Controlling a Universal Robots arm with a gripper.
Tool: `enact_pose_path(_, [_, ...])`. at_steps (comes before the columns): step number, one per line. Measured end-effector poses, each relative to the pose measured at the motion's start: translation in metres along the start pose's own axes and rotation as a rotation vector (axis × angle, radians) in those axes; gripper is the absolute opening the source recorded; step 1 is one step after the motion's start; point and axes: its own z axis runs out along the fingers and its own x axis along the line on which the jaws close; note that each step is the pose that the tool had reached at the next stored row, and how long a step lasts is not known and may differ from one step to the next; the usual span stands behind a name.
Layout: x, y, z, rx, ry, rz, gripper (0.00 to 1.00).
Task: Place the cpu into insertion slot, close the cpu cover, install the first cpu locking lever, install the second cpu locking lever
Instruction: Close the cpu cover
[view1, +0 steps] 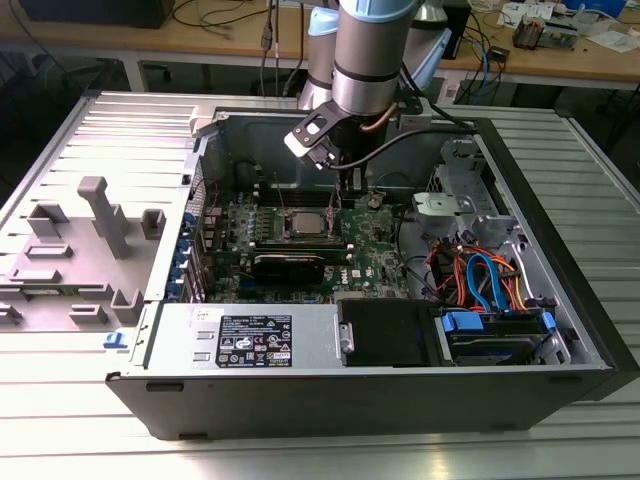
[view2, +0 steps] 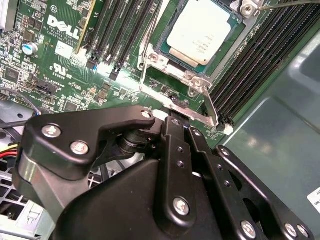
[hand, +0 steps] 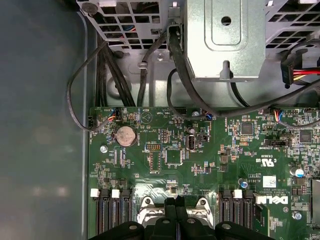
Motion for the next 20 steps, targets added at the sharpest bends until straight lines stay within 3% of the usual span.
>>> enact_pose_path(20, [0.0000,-0.0049,0.0008,0.0000,0.0001,0.000,0.11])
